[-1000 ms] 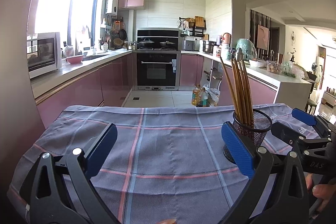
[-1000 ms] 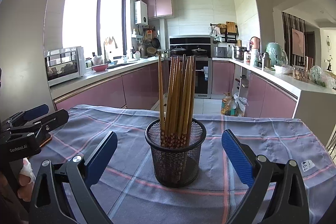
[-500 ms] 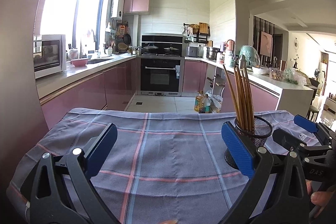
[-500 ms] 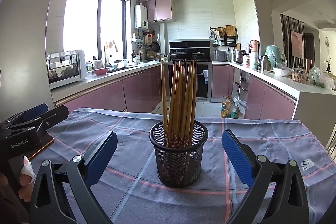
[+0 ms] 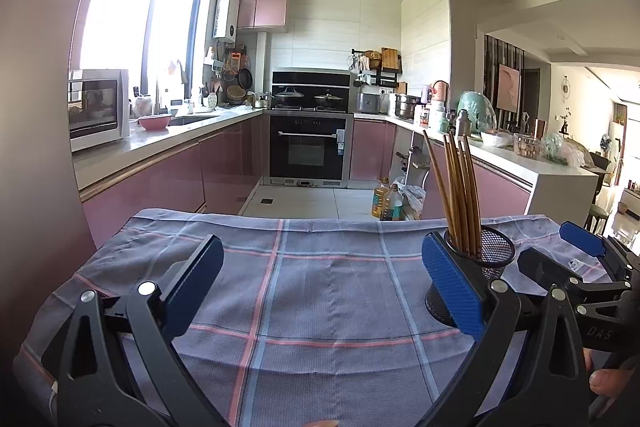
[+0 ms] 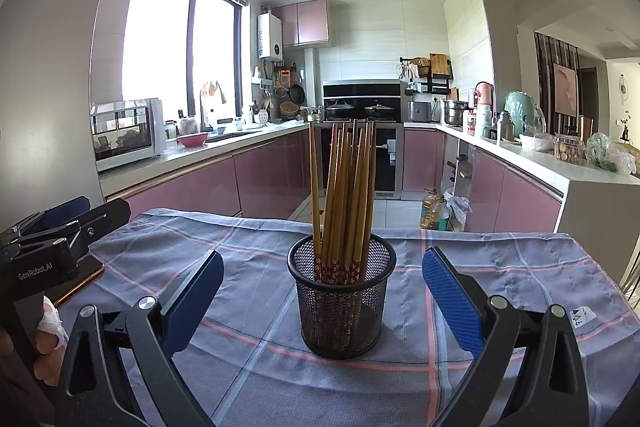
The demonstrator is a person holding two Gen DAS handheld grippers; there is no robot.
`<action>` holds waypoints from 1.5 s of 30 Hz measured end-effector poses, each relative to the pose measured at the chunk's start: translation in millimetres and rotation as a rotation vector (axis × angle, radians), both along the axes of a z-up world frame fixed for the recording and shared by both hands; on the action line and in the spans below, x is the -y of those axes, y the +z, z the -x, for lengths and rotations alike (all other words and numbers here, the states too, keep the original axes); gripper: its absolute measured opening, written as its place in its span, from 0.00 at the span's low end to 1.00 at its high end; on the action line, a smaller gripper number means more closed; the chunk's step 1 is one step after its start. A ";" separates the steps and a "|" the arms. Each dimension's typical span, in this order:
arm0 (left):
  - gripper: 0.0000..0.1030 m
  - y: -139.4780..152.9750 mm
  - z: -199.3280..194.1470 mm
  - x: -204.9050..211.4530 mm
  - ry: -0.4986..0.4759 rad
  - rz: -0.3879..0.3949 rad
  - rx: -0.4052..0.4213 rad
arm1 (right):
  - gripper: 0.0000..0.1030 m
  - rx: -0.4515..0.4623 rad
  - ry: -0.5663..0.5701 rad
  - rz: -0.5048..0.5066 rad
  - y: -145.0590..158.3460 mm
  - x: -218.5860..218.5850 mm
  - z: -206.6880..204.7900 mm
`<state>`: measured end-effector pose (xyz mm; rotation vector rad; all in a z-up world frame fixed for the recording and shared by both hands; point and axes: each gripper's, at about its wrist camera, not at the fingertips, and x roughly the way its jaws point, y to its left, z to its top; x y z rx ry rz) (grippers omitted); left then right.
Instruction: Organize utensils
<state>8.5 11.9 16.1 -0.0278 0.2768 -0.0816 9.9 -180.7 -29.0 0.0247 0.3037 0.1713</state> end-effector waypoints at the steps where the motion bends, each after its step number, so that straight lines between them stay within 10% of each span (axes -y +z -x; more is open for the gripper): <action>1: 0.95 0.1 0.8 0.4 0.000 -0.001 0.001 | 0.93 0.001 0.001 0.000 0.2 -0.2 0.2; 45: 0.95 -0.5 3.6 3.6 -0.008 -0.004 0.008 | 0.93 0.007 0.002 -0.012 1.6 0.2 2.0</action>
